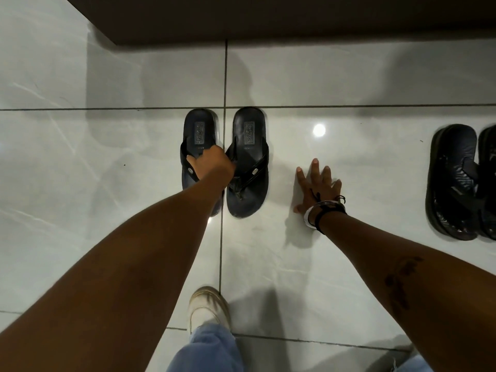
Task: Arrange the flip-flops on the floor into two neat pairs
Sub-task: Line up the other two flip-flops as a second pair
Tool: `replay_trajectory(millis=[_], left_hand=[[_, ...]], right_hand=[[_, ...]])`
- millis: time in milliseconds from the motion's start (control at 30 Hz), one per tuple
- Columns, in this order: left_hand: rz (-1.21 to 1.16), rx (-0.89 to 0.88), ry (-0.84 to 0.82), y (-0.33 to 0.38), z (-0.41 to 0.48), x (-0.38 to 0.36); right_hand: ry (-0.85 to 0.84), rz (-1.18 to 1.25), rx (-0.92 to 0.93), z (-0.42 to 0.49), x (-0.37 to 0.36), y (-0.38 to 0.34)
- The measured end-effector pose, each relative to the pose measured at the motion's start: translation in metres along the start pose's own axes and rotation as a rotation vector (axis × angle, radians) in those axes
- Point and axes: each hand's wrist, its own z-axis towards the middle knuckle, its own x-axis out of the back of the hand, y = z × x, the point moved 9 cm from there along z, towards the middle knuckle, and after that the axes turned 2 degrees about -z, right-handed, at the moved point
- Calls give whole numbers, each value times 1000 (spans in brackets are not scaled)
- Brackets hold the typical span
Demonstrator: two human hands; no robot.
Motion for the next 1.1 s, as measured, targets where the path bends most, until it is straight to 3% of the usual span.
replay_trajectory(millis=[500, 633, 733, 900, 1000, 1100], left_hand=[[10, 20, -44, 6, -8, 8], [164, 66, 71, 18, -25, 22], [141, -159, 177, 81, -57, 13], [9, -563, 108, 224, -129, -43], [-7, -637, 78, 280, -156, -76], [54, -646, 18, 311, -170, -116]], right_hand=[[15, -13, 26, 6, -5, 2], [155, 134, 19, -5, 8, 22], [287, 179, -105, -21, 25, 72], [404, 210, -298, -34, 46, 205], [447, 182, -461, -38, 56, 293], [313, 180, -664, -41, 39, 360]])
